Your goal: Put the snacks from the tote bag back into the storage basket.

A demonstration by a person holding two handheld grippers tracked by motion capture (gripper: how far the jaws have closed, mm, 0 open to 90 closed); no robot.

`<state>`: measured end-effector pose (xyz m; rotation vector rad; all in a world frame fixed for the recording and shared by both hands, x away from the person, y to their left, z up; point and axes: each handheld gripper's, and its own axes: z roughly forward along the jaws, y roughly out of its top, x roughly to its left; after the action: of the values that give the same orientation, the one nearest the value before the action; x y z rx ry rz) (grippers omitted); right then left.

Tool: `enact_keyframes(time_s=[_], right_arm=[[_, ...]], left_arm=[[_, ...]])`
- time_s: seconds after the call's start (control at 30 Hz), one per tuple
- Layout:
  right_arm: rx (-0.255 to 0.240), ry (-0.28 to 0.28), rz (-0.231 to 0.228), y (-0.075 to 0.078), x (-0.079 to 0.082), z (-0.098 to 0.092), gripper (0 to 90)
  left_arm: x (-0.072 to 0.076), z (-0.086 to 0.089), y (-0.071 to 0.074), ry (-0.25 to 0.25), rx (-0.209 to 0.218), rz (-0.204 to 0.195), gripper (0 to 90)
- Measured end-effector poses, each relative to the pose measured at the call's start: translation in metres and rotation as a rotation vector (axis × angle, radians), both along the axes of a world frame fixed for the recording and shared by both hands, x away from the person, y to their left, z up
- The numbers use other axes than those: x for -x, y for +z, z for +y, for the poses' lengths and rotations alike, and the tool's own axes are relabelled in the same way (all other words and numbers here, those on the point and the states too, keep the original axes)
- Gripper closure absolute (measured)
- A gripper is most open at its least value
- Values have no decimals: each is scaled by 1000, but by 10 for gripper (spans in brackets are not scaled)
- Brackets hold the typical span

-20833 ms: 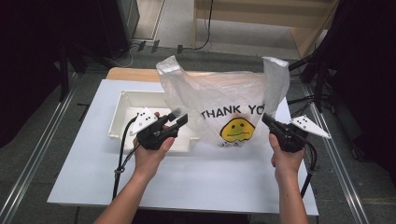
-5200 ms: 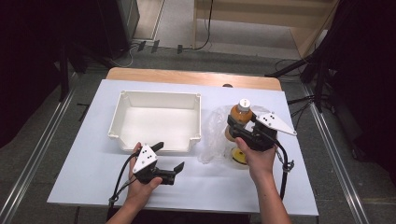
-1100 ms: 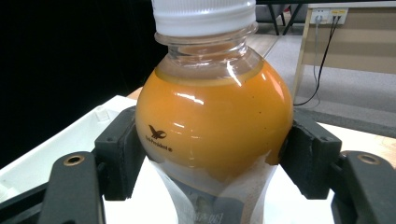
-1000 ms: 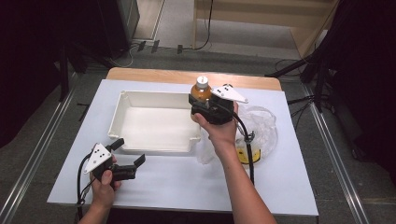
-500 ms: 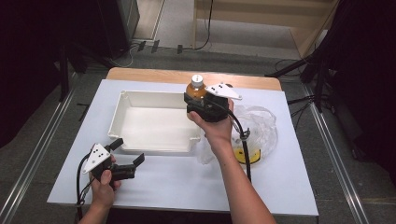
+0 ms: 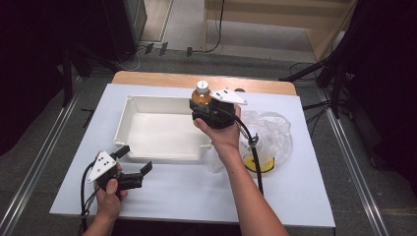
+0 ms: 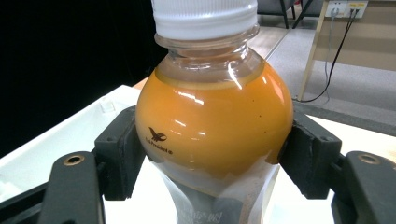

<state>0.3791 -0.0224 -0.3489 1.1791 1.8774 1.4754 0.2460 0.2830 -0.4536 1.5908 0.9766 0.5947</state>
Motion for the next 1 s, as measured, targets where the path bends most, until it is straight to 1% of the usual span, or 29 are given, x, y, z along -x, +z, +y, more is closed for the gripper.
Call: enact_keyframes(time_s=[0.27, 0.37, 0.47, 0.53, 0.63, 0.73, 1.0], right_arm=[[4, -2, 9, -7, -3, 2, 304], [-5, 4, 2, -9, -2, 1, 304], [-13, 10, 12, -10, -3, 1, 304], [-5, 8, 12, -11, -4, 3, 304], [-17, 9, 19, -13, -4, 5, 304], [-2, 12, 16, -16, -5, 6, 304], [-2, 4, 38, -25, -7, 4, 304]], left_arm=[[-1, 0, 0, -6, -3, 2, 0], [-1, 0, 0, -6, -3, 2, 0], [-1, 0, 0, -5, -4, 0, 0], [0, 0, 0, -6, -2, 2, 0], [-1, -1, 0, -4, 1, 3, 0], [-1, 0, 0, -4, 0, 1, 0], [-1, 0, 0, -6, 0, 3, 0]])
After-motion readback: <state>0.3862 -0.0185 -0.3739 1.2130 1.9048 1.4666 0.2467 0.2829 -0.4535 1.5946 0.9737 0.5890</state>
